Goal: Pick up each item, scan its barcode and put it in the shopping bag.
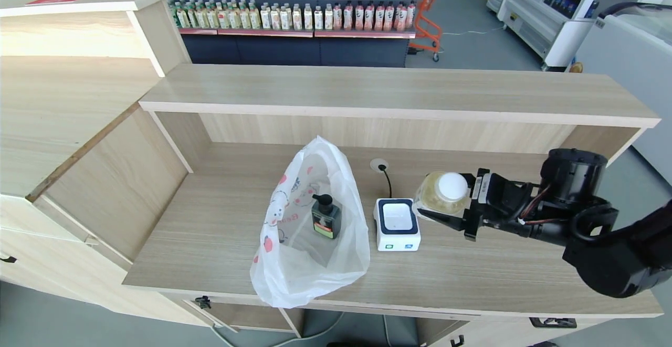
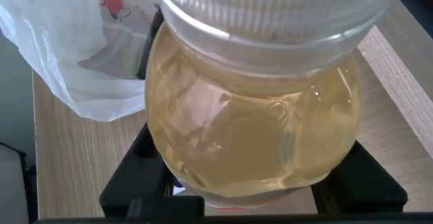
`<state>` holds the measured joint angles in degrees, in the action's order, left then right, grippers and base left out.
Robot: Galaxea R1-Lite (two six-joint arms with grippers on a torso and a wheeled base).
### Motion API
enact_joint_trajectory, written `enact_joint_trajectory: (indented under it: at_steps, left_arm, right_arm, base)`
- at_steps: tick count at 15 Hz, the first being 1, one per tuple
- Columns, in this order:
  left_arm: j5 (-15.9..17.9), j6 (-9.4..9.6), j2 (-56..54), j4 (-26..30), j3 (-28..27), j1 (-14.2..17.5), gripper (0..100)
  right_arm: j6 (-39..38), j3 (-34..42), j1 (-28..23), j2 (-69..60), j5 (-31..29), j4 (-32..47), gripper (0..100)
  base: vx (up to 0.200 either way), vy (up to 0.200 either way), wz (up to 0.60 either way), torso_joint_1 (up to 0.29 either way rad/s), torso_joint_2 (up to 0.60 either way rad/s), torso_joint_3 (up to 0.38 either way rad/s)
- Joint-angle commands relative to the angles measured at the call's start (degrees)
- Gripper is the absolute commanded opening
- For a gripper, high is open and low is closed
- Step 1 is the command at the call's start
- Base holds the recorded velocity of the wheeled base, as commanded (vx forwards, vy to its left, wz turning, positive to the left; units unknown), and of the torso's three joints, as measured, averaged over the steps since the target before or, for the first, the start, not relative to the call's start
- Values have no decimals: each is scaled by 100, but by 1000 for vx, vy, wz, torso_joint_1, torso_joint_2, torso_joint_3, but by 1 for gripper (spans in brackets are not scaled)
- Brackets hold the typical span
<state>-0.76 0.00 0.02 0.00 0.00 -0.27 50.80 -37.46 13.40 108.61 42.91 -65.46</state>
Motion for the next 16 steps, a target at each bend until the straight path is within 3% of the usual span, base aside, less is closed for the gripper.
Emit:
enact_joint_trajectory:
  at_steps: [1, 12, 16]
  left_arm:
    - [-4, 0, -2, 0, 0, 0, 100]
    - [-4, 0, -2, 0, 0, 0, 100]
    - [-4, 0, -2, 0, 0, 0, 100]
  right_arm:
    - [0, -218, -13, 583, 156, -212, 0]
    - [299, -552, -171, 1119, 314, -239, 0]
    - [413, -719, -180, 1488, 323, -652, 0]
  base:
    - [0, 0, 0, 0, 0, 0]
    - [0, 0, 0, 0, 0, 0]
    - [0, 0, 0, 0, 0, 0]
